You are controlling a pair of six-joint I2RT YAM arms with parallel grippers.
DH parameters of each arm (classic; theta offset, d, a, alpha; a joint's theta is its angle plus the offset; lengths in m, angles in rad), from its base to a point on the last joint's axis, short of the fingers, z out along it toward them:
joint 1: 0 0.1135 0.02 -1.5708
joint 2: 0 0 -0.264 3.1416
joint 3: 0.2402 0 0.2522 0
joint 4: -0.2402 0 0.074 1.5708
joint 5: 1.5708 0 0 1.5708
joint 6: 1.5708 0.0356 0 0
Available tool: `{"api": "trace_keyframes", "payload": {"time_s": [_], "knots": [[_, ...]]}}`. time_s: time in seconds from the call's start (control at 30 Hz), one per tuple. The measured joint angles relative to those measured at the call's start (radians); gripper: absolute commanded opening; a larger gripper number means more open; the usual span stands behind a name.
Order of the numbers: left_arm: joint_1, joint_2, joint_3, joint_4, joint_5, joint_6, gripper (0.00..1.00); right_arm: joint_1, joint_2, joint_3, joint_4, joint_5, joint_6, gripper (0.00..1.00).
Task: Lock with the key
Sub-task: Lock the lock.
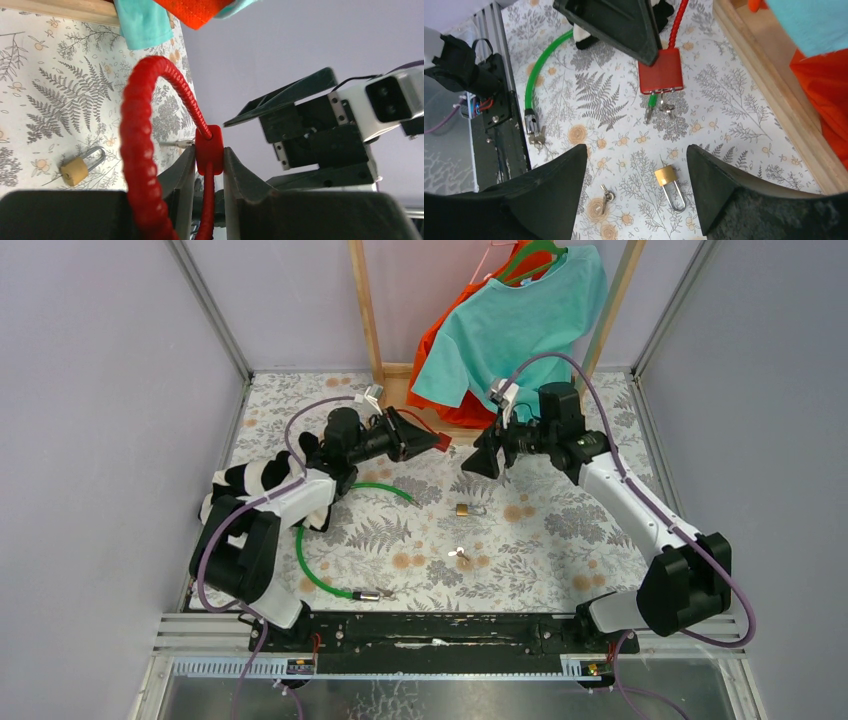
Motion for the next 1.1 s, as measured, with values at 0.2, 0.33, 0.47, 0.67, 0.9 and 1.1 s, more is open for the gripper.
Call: {"api": "trace_keyframes", "payload": {"time_s": [0.2,0.33,0.47,0.67,0.9,1.1], "knots": [[0.048,-0.01,0.0,-0.003,0.109,0.079,0.0,0.0,0.0,0.122,-0.079,0.005,0.015,0.8],[0.079,-0.015,0.0,0.013,0.185,0.08,0.0,0.0,0.0,0.174,-0.106,-0.023,0.037,0.81],[0.093,-0.015,-0.008,0.123,0.259,0.025,0.0,0.0,0.031,0.199,-0.13,-0.093,0.063,0.81],[0.096,-0.014,-0.032,0.33,0.338,-0.055,0.0,0.0,0.097,0.211,-0.125,-0.175,0.155,0.8],[0.097,-0.09,-0.078,0.351,0.376,0.003,0.0,0.0,0.113,0.158,0.092,-0.24,0.436,0.76],[0.097,-0.176,-0.116,0.396,0.392,0.039,0.0,0.013,0.126,0.054,0.31,-0.304,0.679,0.75]]}}
